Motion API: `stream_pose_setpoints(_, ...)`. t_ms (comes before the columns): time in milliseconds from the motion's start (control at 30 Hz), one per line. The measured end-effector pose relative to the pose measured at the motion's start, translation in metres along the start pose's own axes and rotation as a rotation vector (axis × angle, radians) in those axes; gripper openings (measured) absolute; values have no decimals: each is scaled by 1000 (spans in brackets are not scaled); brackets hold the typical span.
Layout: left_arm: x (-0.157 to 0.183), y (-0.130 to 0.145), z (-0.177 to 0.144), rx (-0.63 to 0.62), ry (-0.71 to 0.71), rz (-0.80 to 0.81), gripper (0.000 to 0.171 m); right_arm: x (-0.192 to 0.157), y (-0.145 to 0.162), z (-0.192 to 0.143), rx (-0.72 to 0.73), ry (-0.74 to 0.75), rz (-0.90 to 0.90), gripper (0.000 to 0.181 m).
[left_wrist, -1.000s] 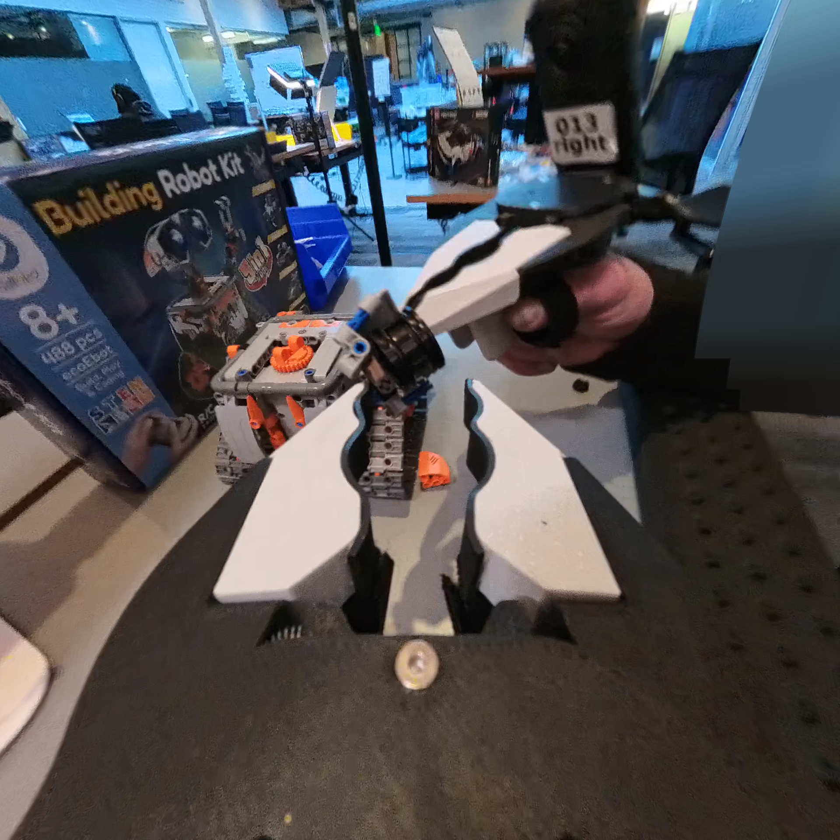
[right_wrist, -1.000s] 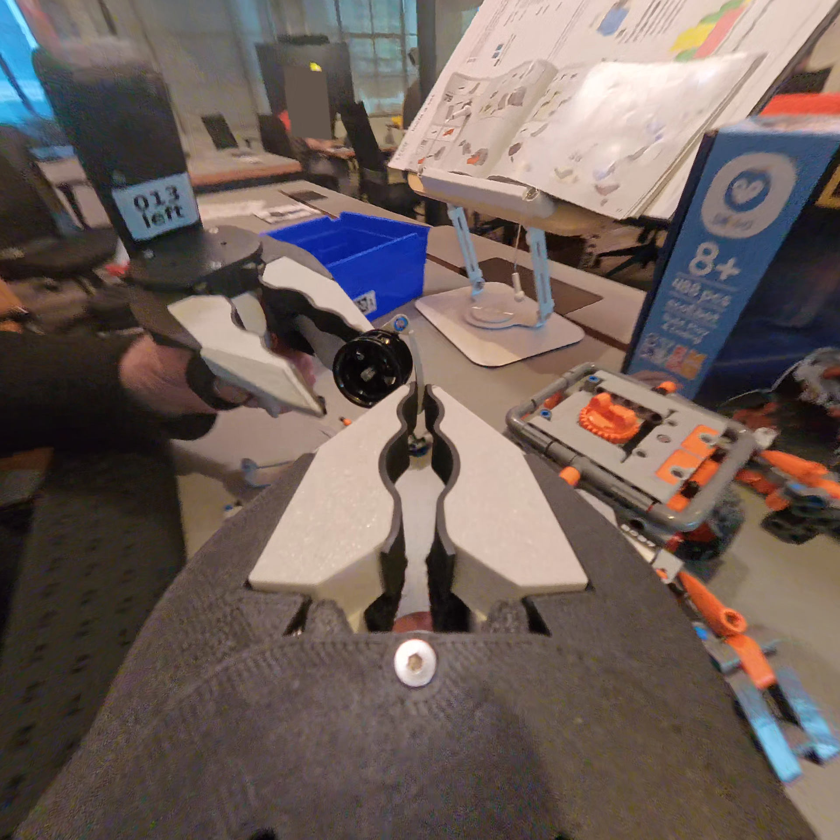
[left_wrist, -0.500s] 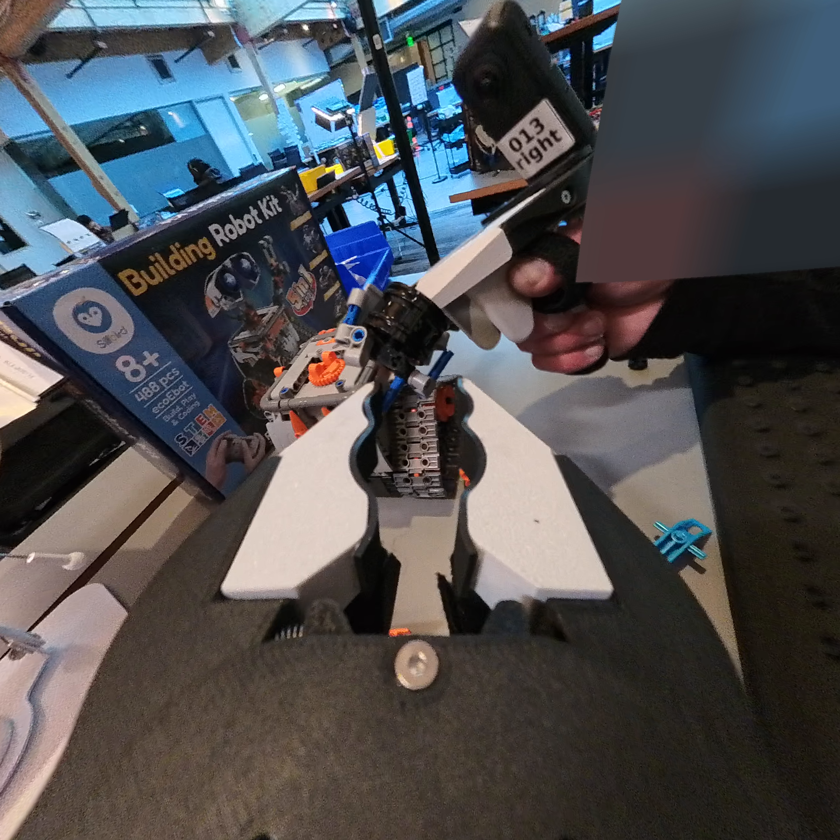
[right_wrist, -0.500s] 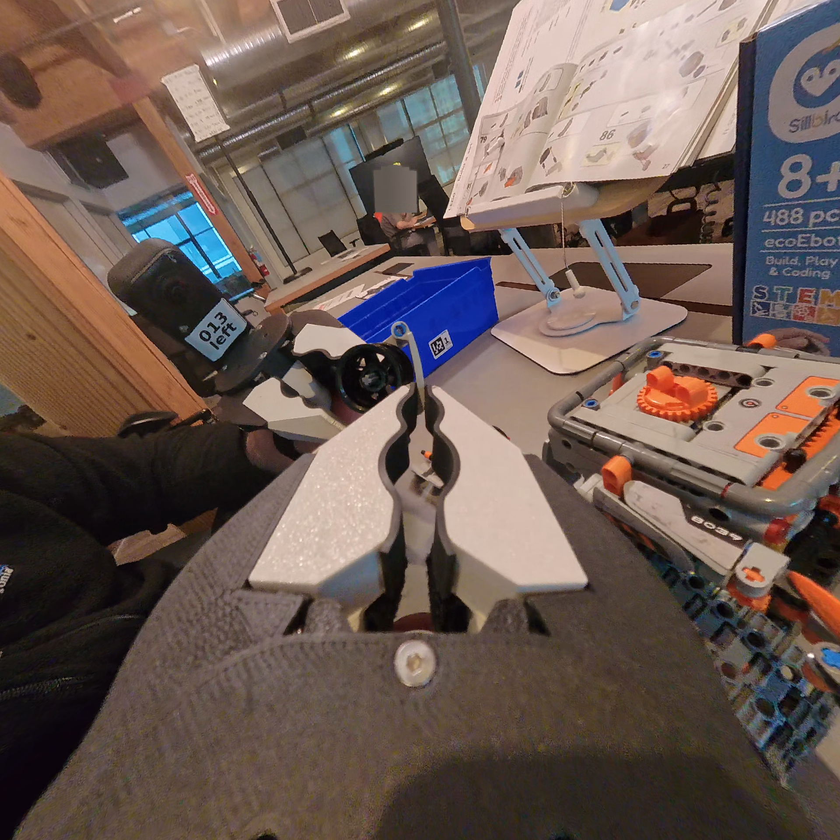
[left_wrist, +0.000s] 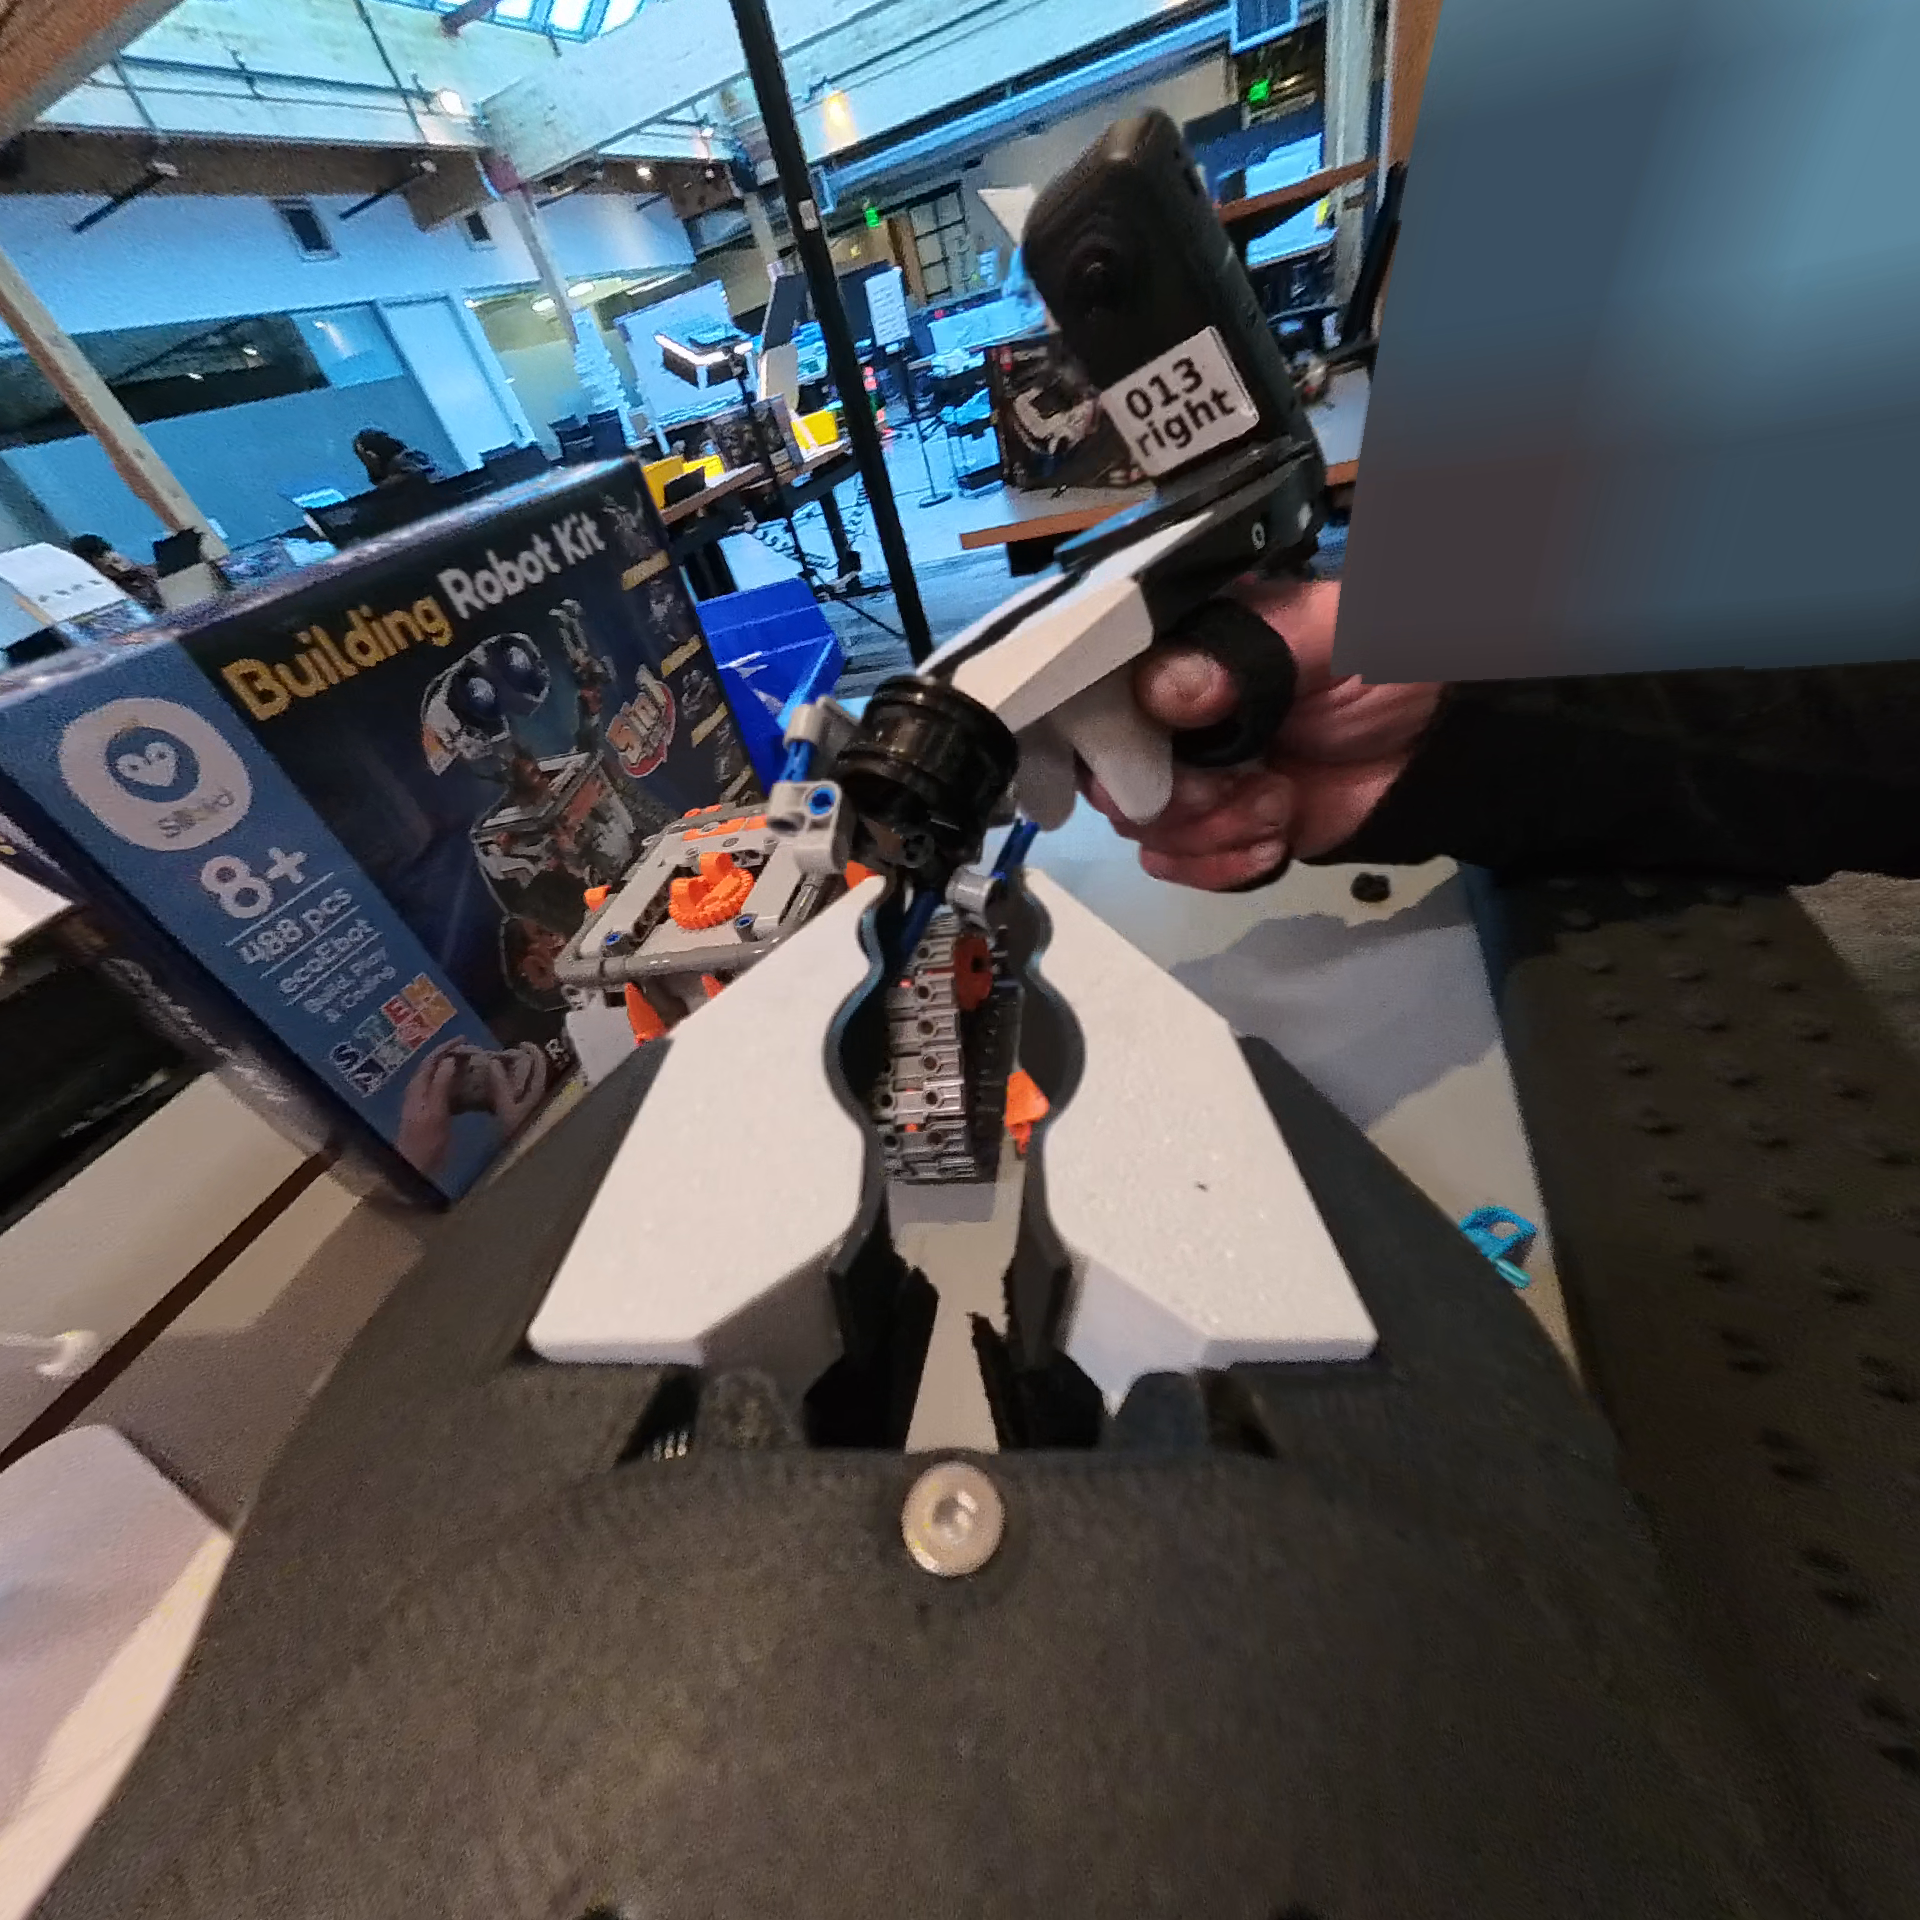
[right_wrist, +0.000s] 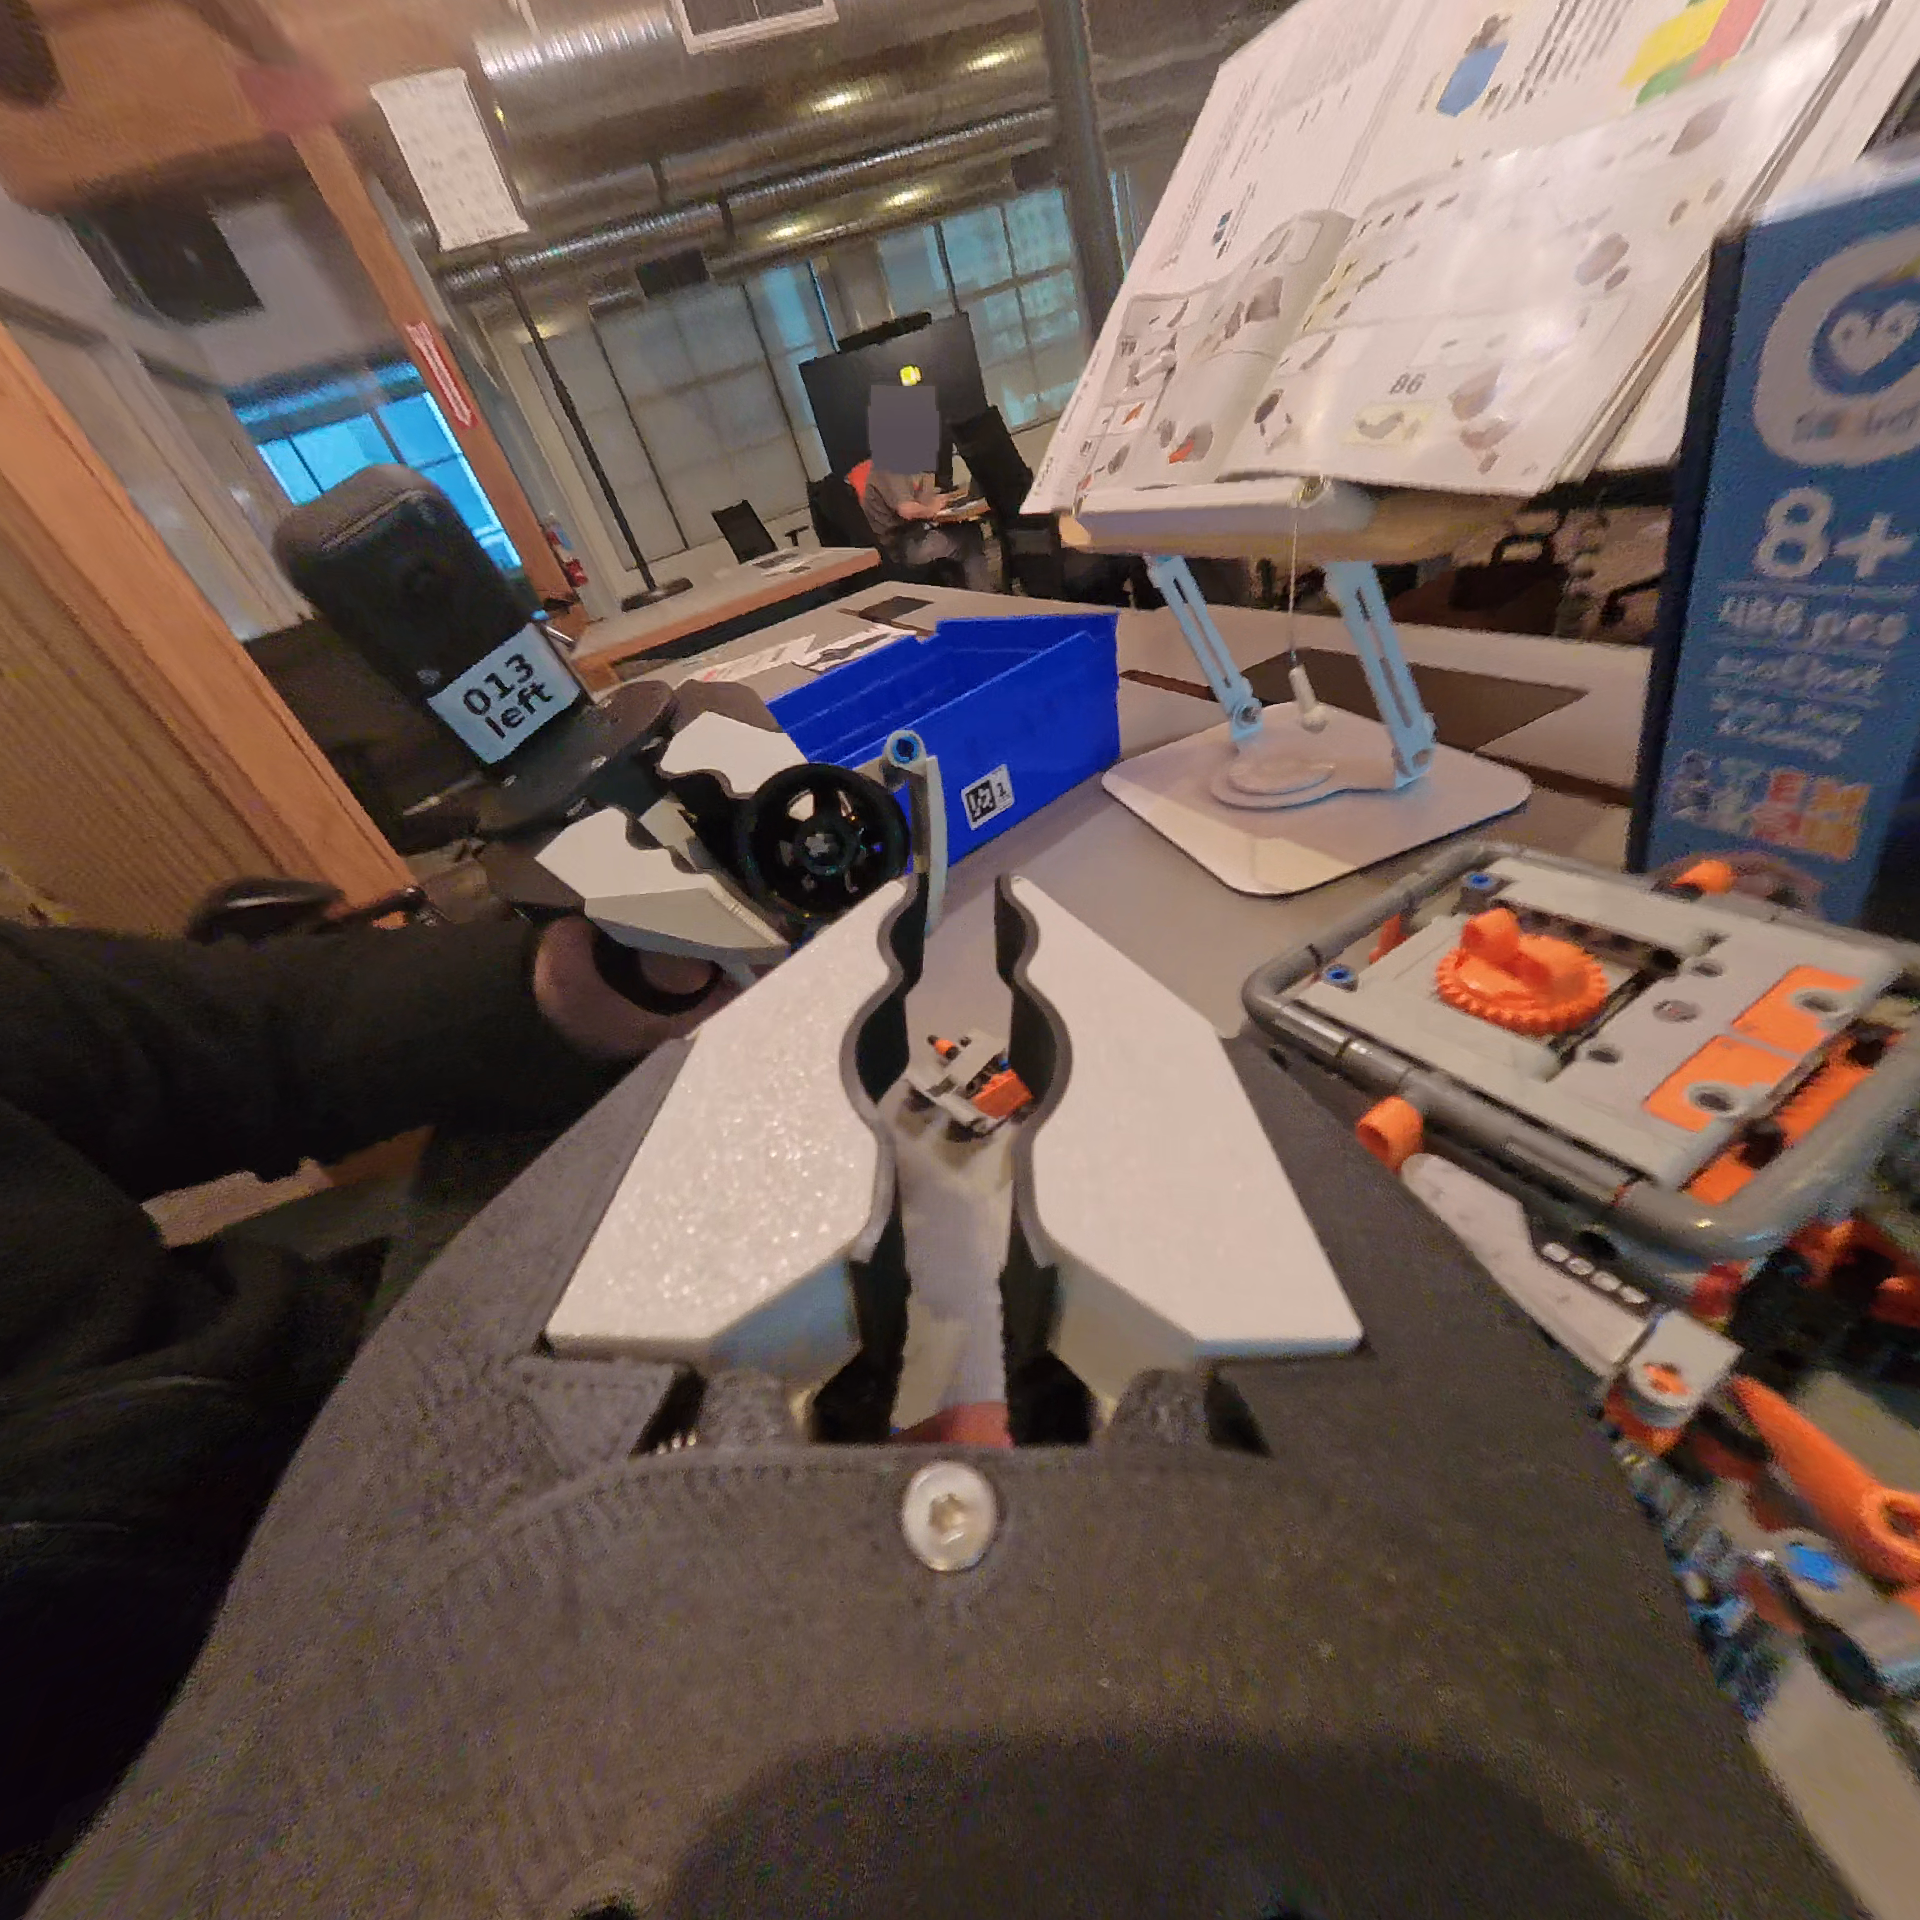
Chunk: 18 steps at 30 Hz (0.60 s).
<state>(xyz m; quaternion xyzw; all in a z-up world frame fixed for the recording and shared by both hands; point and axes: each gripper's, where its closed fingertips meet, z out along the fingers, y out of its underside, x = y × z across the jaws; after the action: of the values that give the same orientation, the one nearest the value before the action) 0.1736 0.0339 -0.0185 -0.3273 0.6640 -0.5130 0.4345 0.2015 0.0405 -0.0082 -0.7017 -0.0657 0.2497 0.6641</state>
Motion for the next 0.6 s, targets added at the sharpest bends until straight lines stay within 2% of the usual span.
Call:
stream_pose_setpoints(133, 2, -4, -3, 21, 56, -62, 17, -13, -5, -6, -36, -7, -230, 10)
stream_pose_setpoints(300, 5, -3, -4, 3, 89, -62, 17, -37, 3, -12, -117, -43, -572, 15)
stream_pose_setpoints(400, 12, -1, -2, -15, 125, -62, 17, -33, 11, -15, -178, -2, -736, 20)
stream_pose_setpoints(600, 19, 0, -1, -22, 210, -136, 17, -35, 21, -16, -231, -2, -876, 9)
